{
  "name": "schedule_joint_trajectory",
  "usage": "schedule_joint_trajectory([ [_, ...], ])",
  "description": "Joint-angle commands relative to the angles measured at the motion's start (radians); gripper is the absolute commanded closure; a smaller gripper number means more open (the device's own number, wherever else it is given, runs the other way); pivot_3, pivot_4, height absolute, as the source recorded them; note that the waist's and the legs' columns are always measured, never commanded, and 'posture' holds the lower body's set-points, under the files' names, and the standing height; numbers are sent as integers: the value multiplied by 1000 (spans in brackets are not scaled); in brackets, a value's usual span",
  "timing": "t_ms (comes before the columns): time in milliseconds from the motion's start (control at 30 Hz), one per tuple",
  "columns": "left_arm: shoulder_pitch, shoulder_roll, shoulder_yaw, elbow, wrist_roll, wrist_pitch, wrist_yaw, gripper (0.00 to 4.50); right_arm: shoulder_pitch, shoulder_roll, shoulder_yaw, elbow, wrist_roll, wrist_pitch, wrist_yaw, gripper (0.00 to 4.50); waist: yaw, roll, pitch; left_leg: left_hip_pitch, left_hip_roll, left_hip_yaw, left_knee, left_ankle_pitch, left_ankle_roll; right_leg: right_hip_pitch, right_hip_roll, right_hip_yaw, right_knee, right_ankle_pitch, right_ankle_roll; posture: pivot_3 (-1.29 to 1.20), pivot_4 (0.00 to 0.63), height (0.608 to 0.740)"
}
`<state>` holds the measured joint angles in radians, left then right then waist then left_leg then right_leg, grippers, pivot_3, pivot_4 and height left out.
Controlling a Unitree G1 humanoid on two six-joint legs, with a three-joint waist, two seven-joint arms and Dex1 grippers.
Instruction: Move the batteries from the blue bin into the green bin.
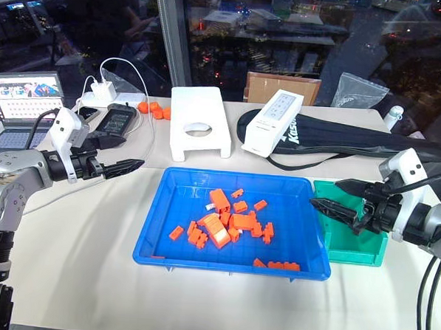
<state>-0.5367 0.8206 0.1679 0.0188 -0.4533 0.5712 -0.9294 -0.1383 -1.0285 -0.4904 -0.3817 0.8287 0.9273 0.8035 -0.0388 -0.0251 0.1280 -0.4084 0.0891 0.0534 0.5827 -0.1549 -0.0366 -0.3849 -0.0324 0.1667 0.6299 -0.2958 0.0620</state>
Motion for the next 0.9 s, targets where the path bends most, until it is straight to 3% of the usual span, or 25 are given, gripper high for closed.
schedule_joint_trajectory([
  [33,-13,3,11,-8,-26,-12,-37,0,1,-7,-15,-5,-31,-39,0,29,0,0,0,0,0,0,0,0,0,0,0,0,0,0,0,0,150,722],
  [200,-50,11,-6,-44,-99,29,-147,0,-71,-30,21,-38,4,21,-23,29,1,0,0,-1,0,0,1,0,0,0,0,-1,0,0,0,0,150,722],
  [467,39,122,-95,-187,-87,15,-318,0,-227,-115,283,-135,-1,127,-16,29,-7,1,-1,0,0,-1,-2,0,0,-1,0,-1,1,-1,-1,0,150,722],
  [600,110,171,-112,-245,-77,0,-364,0,-330,-57,507,-135,-118,113,-52,29,-7,1,-1,0,0,-1,-1,0,0,-2,0,-1,1,-1,-1,0,150,722],
  [733,124,165,-113,-273,-76,8,-335,0,-419,56,649,-64,-211,85,-71,29,-3,1,-1,-1,0,-1,0,0,0,-3,0,-1,1,-1,-2,0,150,722],
  [900,136,176,-119,-272,-58,-3,-330,0,-509,41,849,99,-434,-168,136,29,5,2,-1,-5,0,-1,8,-4,6,-4,-1,-4,1,0,-3,0,150,722],
])
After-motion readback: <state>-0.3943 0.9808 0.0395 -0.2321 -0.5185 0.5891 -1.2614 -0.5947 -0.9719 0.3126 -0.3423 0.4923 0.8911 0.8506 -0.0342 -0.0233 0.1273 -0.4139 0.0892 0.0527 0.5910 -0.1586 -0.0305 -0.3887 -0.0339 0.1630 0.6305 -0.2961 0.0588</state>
